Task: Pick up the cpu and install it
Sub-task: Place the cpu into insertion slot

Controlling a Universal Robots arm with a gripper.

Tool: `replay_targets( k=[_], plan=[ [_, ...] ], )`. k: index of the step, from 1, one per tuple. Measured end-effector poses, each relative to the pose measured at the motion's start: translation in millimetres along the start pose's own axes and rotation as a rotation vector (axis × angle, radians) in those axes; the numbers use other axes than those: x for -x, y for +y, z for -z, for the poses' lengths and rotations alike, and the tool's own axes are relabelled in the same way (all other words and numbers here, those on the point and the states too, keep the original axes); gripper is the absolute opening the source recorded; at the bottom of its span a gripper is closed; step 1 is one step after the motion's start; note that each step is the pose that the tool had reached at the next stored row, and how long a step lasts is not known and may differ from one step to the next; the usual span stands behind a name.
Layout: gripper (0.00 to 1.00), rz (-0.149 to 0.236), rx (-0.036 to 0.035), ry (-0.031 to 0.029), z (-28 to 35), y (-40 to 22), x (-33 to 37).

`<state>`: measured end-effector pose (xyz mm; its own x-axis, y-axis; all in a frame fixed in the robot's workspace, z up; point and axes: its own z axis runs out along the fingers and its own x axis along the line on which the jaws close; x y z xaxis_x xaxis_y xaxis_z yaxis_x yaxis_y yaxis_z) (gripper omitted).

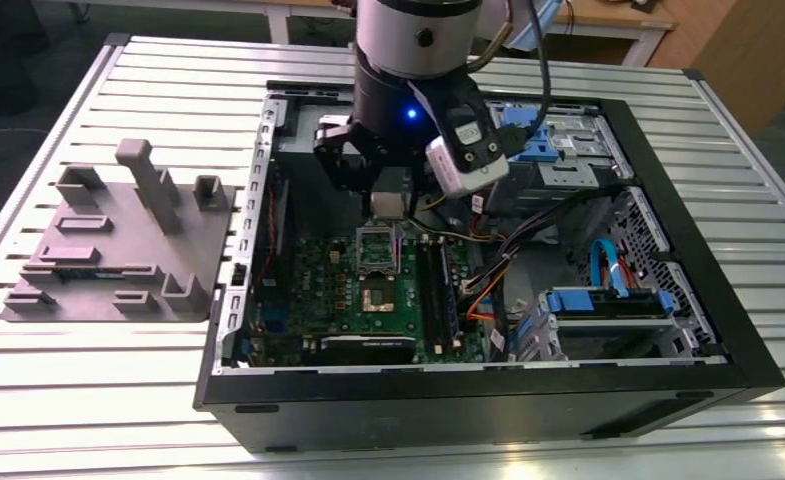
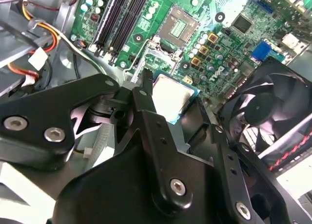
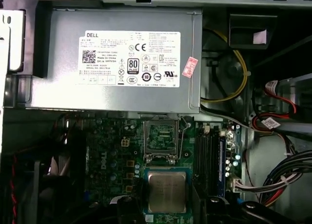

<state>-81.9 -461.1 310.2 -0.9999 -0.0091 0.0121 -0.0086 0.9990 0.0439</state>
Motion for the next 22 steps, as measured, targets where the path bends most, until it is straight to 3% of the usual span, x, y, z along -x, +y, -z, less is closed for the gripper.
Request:
replay_targets(
  k=[4, 10, 17, 22],
  plan=[
    [0.47, -0.010, 0.0000, -0.0004, -7.1, -1.1, 0.2],
    [0.47, -0.010, 0.0003, -0.0003, -17.7, -11.0, 0.2],
    [0.47, -0.010, 0.0000, -0.0002, -30.3, -13.1, 0.4],
    [0.47, -0.010, 0.0004, -0.0003, -39.3, -19.8, 0.6]
  ],
)
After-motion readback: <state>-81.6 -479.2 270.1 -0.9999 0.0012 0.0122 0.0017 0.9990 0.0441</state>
